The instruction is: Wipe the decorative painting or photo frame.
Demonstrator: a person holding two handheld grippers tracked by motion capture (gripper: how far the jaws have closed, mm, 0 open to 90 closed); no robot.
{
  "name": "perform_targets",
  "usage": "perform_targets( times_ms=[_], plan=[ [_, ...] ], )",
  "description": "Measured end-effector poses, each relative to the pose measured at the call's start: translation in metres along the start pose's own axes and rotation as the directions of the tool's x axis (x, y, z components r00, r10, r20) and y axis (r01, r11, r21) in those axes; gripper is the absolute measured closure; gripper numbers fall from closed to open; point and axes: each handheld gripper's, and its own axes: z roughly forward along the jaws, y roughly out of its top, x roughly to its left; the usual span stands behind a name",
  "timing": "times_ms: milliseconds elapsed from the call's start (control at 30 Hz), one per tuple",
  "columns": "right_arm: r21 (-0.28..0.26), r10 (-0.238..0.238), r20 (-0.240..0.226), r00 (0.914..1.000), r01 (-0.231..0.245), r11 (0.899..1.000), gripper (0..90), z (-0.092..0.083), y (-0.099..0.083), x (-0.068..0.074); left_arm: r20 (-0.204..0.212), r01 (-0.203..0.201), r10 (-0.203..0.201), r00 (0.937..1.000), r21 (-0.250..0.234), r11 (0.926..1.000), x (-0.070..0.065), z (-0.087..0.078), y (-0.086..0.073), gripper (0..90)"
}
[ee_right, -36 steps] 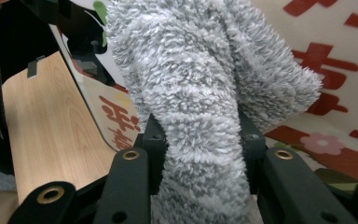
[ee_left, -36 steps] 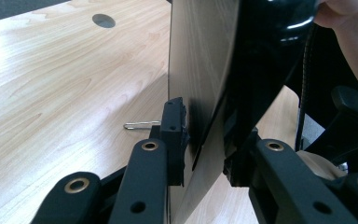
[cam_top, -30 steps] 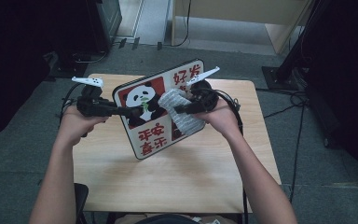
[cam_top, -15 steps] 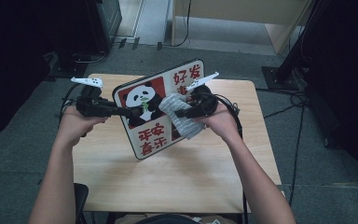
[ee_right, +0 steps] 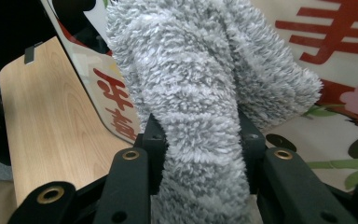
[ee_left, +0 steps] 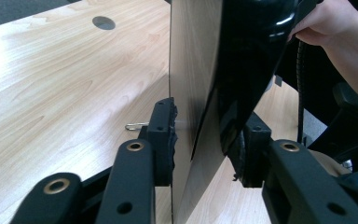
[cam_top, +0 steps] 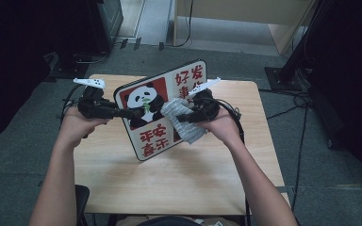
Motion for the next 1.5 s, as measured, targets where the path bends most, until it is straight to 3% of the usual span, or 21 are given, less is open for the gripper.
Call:
perform_targets(
  times_ms=[167,333,667,767,900,1033,1100,1167,1233,1400,1500],
  plan=[
    [0.002,0.003,-0.004,1.0000,-0.003,1.000,65.7,0.002,-0.003,0.000,-0.001,-0.005,0.005,1.0000,-0.005,1.0000,0.000,0.000,0.000,59.4],
    [0.001,0.005,-0.007,1.0000,-0.005,1.000,65.7,0.004,-0.006,0.001,0.000,-0.023,0.023,0.9997,-0.013,0.9997,-0.002,0.000,0.000,50.8],
    [-0.005,0.008,-0.004,1.0000,-0.008,1.000,65.7,0.002,-0.010,0.001,0.004,-0.022,0.022,0.9998,-0.016,0.9996,-0.003,-0.003,-0.001,34.3],
    [-0.001,0.012,-0.003,0.9999,-0.012,1.000,65.7,0.002,-0.012,0.000,-0.034,-0.023,0.022,0.9992,-0.034,0.9992,-0.005,-0.002,0.000,31.6],
    [0.001,0.015,-0.002,0.9999,-0.015,1.000,65.8,0.003,-0.014,0.000,-0.060,-0.064,0.061,0.9963,-0.049,0.9967,-0.010,-0.002,-0.001,35.4],
    [0.003,0.014,-0.003,0.9999,-0.014,1.000,65.7,0.003,-0.015,0.000,-0.050,-0.070,0.066,0.9966,-0.099,0.9926,-0.010,-0.005,-0.003,43.3],
    [0.003,0.016,-0.001,0.9999,-0.016,1.000,65.8,0.002,-0.016,0.000,-0.048,-0.072,0.068,0.9965,-0.098,0.9926,-0.011,-0.007,-0.004,46.0],
    [0.003,0.018,-0.001,0.9998,-0.018,1.000,65.8,0.002,-0.016,0.000,-0.052,-0.061,0.057,0.9970,-0.084,0.9946,-0.010,-0.007,-0.004,47.9],
    [0.005,0.020,0.000,0.9998,-0.020,1.000,65.8,0.003,-0.017,-0.001,-0.028,-0.041,0.039,0.9989,-0.075,0.9963,-0.008,-0.006,-0.004,52.8],
    [0.010,0.021,0.000,0.9998,-0.021,1.000,65.8,0.004,-0.020,-0.001,0.049,0.056,-0.054,0.9973,-0.043,0.9975,0.000,-0.004,-0.003,62.1],
    [0.014,0.025,0.003,0.9997,-0.025,1.000,65.9,0.005,-0.022,-0.001,0.035,0.046,-0.045,0.9984,-0.049,0.9977,0.000,-0.006,-0.003,65.2]
  ],
)
